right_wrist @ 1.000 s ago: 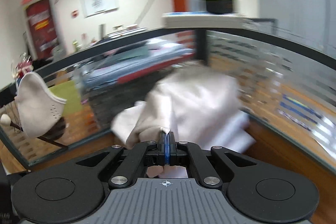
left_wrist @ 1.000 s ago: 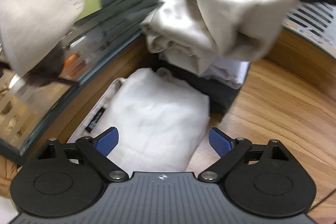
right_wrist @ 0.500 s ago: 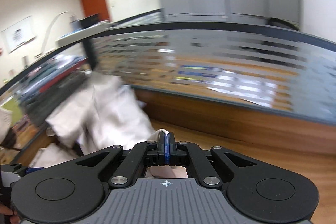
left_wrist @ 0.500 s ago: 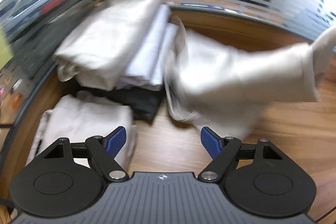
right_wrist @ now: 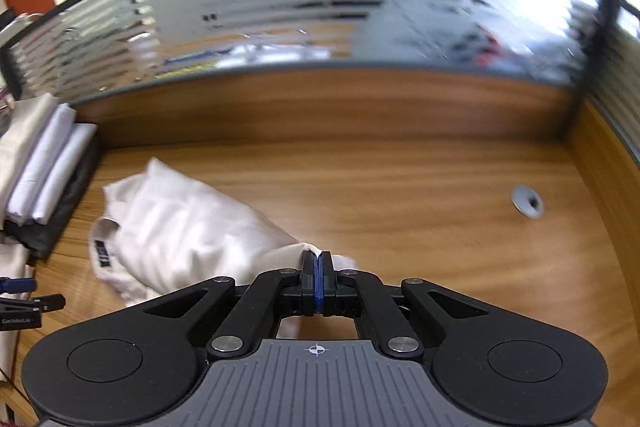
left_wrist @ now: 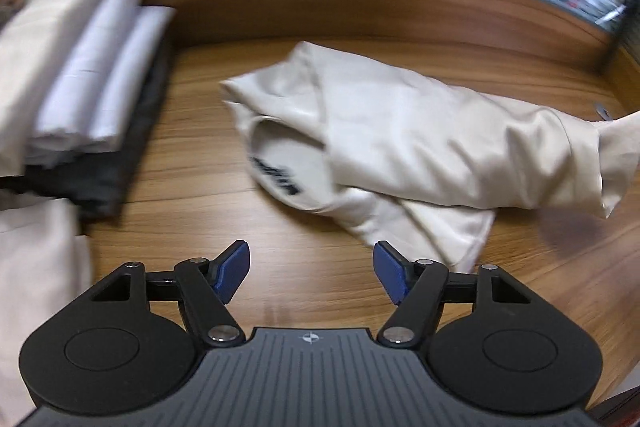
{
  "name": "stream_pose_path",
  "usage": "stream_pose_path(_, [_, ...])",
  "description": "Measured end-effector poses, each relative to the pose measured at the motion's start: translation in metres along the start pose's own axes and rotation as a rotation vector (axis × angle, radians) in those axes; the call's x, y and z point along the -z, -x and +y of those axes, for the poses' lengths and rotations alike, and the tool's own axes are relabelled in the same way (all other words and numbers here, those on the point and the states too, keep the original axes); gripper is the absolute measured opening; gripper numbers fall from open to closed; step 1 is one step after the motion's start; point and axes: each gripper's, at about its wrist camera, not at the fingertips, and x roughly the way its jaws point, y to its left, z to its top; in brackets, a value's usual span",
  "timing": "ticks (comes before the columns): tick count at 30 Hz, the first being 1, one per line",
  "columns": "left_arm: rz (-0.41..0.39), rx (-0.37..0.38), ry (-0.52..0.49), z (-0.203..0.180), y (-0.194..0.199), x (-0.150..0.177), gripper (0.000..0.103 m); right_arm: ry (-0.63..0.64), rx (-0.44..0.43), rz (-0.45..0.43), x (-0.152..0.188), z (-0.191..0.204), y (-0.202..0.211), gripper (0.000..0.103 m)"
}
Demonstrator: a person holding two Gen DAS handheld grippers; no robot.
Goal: Fold clothes
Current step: 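Carry the beige shirt onto the open desk and drop it with the right gripper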
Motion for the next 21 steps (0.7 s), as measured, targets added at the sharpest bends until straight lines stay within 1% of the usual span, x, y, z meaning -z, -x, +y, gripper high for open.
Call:
stream_pose_path(3, [0.001,0.029,-0.029,-0.018,-0.019,-0.005,0.074,-0.012,-0.005,0.025,0.008,-0.016,-0.004,0.002])
stream_pose_path(5, [-0.01,0.043,-0.043,-0.022,-0.032,-0.013,0.074,-0.013,-0.015,0.042,0.011,-0.025,-0.007,0.002])
stream_pose_path(7, [-0.006,0.082,-0.058,-0.029,-0.041,-0.019,0.074,-0.006,-0.029,0.056,0.008,-0.031,-0.014,0.002])
stream_pose_path(9, [0.01,0.128,-0.052,-0.038,-0.047,-0.023,0.074,0.002,-0.045,0.068,0.008,-0.036,-0.019,0.002])
stream_pose_path(12, [0.059,0.184,-0.004,-0.051,-0.059,-0.026,0.074,0.015,-0.066,0.081,0.007,-0.042,-0.025,0.002])
stream_pose_path(18, [0.113,0.164,0.036,-0.081,-0.078,-0.014,0.074,0.029,-0.105,0.095,0.005,-0.05,-0.036,0.002])
stream_pose_path(21, [0.146,0.18,-0.029,-0.092,-0.086,-0.01,0.074,0.038,-0.119,0.099,0.002,-0.052,-0.039,0.002])
